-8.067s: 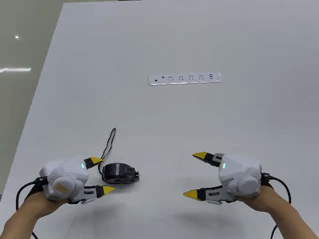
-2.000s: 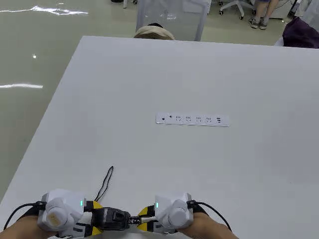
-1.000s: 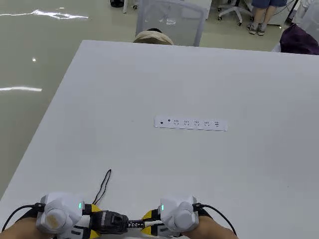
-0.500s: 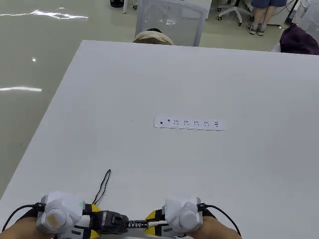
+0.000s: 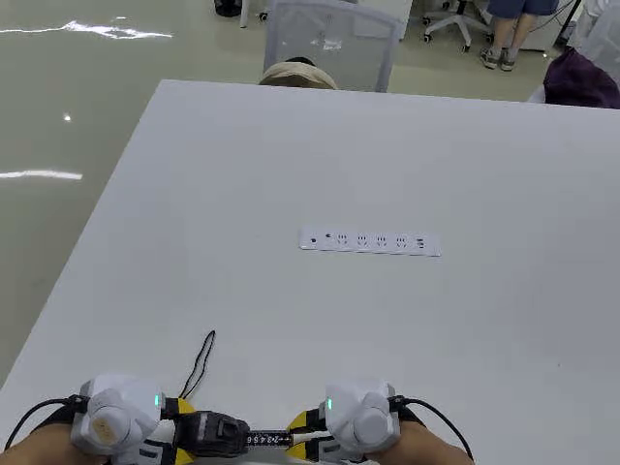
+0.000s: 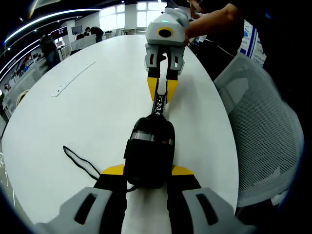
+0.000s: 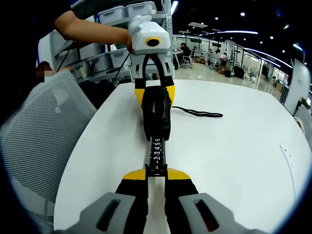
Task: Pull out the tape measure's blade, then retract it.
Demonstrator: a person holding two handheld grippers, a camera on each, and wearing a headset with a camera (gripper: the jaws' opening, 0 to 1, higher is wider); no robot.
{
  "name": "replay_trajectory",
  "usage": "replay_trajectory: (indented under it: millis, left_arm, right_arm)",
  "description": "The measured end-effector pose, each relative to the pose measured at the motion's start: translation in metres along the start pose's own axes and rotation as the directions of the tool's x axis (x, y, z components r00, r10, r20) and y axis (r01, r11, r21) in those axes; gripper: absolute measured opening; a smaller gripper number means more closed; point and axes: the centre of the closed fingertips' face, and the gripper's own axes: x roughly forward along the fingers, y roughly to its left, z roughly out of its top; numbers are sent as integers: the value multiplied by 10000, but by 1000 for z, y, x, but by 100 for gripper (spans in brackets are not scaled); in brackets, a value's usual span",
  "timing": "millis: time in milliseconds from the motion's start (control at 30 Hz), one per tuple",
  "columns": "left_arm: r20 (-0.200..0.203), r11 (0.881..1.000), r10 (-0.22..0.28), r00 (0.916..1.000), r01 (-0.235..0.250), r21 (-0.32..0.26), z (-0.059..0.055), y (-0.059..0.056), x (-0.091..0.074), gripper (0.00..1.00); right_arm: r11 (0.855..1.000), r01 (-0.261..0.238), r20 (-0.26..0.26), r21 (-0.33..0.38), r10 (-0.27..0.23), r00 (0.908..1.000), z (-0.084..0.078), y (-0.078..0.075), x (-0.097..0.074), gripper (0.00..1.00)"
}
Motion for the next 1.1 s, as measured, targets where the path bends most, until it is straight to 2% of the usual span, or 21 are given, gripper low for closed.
replay_trajectory:
  millis: [1100]
  left_arm:
    - [-43, 10000, -41, 10000, 41, 14, 1, -1, 1, 27]
  right_arm:
    - [9998, -46, -89, 174, 47, 9999, -14, 2, -19, 9]
